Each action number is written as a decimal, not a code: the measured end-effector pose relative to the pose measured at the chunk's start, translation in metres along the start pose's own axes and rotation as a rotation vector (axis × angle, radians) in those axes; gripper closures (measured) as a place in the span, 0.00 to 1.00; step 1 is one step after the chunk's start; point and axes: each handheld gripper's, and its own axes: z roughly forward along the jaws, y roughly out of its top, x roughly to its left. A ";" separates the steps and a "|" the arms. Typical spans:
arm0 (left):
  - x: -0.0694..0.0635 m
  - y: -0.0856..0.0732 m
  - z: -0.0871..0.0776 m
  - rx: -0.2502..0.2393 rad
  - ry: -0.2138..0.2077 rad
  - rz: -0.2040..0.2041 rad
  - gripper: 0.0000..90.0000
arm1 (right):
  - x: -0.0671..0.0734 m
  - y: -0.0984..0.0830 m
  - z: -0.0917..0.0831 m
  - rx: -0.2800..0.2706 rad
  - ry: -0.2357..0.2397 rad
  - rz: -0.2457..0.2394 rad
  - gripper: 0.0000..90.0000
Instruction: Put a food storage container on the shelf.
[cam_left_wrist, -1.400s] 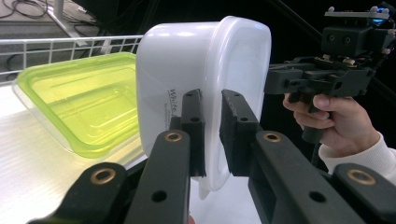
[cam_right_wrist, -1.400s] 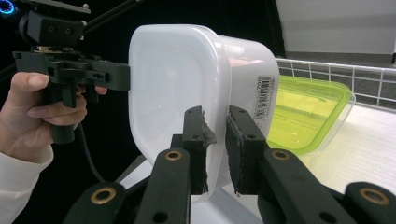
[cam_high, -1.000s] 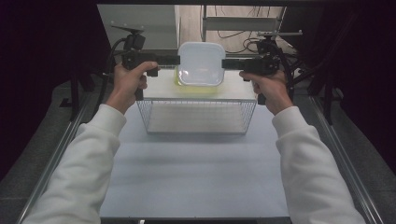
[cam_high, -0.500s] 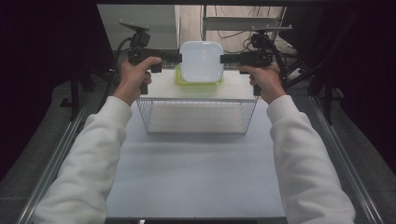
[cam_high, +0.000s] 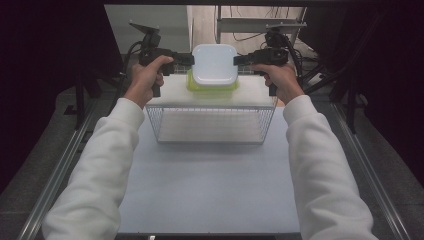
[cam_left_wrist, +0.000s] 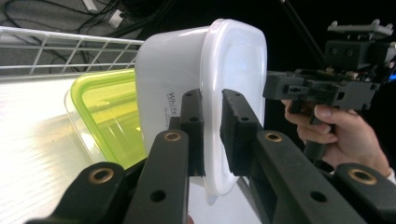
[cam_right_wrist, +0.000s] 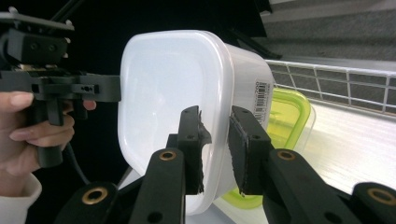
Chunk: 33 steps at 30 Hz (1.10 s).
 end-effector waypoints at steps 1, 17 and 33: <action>0.001 0.001 0.000 0.000 -0.003 -0.010 0.88 | -0.001 0.001 0.001 0.000 0.000 0.012 0.82; 0.029 0.010 0.015 -0.025 -0.049 -0.136 0.84 | -0.027 0.009 0.020 -0.024 0.021 0.173 0.77; 0.025 0.006 0.001 -0.094 0.033 -0.040 0.57 | -0.020 0.006 0.015 -0.051 -0.007 0.084 0.57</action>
